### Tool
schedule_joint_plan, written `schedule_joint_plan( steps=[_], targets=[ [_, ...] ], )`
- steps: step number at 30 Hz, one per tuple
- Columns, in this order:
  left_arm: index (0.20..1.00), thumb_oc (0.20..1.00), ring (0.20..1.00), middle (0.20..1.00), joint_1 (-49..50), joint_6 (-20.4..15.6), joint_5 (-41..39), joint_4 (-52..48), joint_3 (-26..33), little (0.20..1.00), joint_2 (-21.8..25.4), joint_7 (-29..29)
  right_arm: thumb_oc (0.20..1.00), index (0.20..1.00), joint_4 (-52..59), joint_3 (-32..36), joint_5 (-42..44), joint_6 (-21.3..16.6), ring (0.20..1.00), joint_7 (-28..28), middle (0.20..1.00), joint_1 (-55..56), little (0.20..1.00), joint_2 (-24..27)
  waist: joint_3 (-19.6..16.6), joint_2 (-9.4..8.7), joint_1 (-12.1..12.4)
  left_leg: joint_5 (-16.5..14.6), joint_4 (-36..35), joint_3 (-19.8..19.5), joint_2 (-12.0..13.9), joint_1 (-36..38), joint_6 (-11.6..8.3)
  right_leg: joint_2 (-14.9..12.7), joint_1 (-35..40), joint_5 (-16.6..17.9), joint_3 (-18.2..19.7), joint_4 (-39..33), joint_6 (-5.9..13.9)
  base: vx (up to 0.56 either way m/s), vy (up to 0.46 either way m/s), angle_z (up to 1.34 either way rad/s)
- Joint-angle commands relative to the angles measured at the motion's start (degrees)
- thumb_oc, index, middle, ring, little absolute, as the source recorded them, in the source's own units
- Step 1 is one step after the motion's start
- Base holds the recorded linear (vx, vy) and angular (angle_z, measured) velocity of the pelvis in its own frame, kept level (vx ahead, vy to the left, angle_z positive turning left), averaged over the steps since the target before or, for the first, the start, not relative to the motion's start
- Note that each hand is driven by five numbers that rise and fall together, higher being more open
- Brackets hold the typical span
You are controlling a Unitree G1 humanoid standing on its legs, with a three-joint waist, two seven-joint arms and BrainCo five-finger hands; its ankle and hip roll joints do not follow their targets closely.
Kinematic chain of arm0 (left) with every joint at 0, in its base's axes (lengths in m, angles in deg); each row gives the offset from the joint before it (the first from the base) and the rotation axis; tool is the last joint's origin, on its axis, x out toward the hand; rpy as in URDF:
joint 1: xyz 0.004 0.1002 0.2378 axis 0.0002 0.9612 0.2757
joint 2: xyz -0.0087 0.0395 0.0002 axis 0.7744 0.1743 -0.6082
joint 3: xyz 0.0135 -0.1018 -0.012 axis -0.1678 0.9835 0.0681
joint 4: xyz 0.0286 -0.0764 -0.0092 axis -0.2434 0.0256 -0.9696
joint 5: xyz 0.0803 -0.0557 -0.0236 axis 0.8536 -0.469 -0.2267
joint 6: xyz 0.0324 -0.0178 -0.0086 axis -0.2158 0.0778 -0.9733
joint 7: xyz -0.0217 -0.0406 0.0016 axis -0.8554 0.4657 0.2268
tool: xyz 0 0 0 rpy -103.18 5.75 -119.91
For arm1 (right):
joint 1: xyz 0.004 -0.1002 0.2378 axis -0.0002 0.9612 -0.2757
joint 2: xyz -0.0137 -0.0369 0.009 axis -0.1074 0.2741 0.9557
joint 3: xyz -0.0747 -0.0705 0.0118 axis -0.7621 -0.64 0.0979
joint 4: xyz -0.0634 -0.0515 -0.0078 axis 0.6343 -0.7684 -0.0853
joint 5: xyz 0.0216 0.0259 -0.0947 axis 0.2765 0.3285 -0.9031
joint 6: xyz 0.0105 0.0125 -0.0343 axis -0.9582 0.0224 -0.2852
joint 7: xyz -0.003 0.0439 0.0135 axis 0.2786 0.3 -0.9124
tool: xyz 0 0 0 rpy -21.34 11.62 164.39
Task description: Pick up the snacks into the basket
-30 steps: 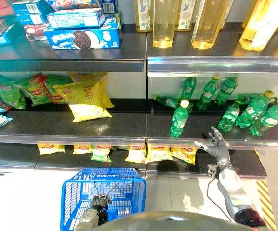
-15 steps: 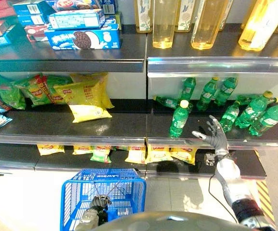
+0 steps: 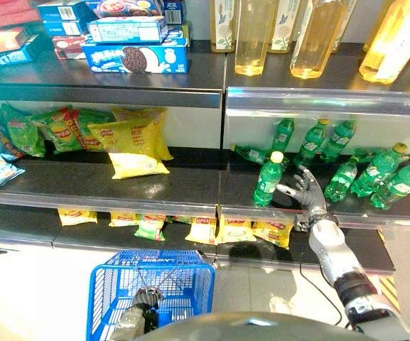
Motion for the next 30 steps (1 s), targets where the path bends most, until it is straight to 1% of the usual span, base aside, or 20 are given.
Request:
schedule_joint_plan(
  steps=[1, 8, 14, 16, 21, 30],
  targets=[
    [0.200, 0.200, 0.200, 0.200, -1.90, -0.75, -0.98, 2.77, -1.42, 0.200, 0.88, 0.43, 1.000, 1.000, -1.12, -0.19, 1.15, -1.49, 1.000, -0.18, 1.000, -5.24, 1.000, 1.40, -0.73, -3.47, 1.35, -4.83, 0.29, -0.90, -2.71, 0.11, 2.06, -5.10, 0.13, -1.87, 3.60, 0.95, 8.17, 0.00, 0.000, 0.00],
    [0.200, 0.200, 0.200, 0.200, -1.77, -0.73, -1.58, 2.50, -1.93, 0.200, 0.82, 0.56, 1.000, 1.000, -4.67, -1.10, 1.33, -0.67, 1.000, -0.34, 1.000, -7.45, 1.000, 1.56, -0.70, -3.40, 1.62, -4.80, 0.29, -0.97, -2.71, 0.03, 2.08, -5.13, 0.15, -1.87, 3.52, 1.02, 8.16, 0.00, 0.000, 0.00],
    [0.200, 0.200, 0.200, 0.200, -1.76, -0.69, -1.91, 2.38, -2.64, 0.200, 0.86, 0.61, 1.000, 1.000, -10.69, -1.94, 2.64, -0.05, 1.000, -0.78, 1.000, -9.84, 1.000, 1.21, -0.67, -3.37, 1.82, -4.81, 0.29, -0.92, -2.70, -0.04, 2.11, -5.19, 0.10, -1.80, 3.51, 1.03, 8.16, 0.00, 0.000, 0.00],
    [0.200, 0.200, 0.200, 0.200, -1.69, -0.60, -1.45, 2.32, -3.43, 0.200, 0.99, 1.01, 1.000, 1.000, -14.48, -2.87, 3.98, 0.53, 1.000, -1.82, 1.000, -11.46, 1.000, 1.18, -0.67, -3.38, 1.95, -4.80, 0.29, -0.81, -2.70, -0.03, 2.08, -5.15, 0.03, -1.79, 3.47, 1.07, 8.16, 0.00, 0.000, 0.00],
    [0.200, 0.200, 0.200, 0.200, -1.76, -0.53, -1.40, 2.93, -3.93, 0.200, 1.14, 1.07, 1.000, 1.000, -18.73, -4.31, 5.39, 1.12, 1.000, -3.29, 1.000, -14.17, 1.000, 1.07, -0.64, -3.51, 2.20, -4.80, 0.29, -0.76, -2.66, -0.08, 2.04, -5.17, -0.06, -1.80, 3.50, 1.21, 8.15, 0.00, 0.000, 0.00],
    [0.200, 0.200, 0.200, 0.200, -1.57, -0.68, -2.52, 3.03, -3.91, 0.200, 1.19, 1.21, 1.000, 1.000, -21.19, -5.36, 6.85, 1.25, 1.000, -4.61, 1.000, -15.90, 1.000, 0.92, -0.51, -3.71, 2.51, -4.73, 0.29, -0.99, -2.68, -0.18, 1.99, -5.23, -0.25, -1.78, 3.18, 1.45, 8.15, 0.00, 0.000, 0.00]
  ],
)
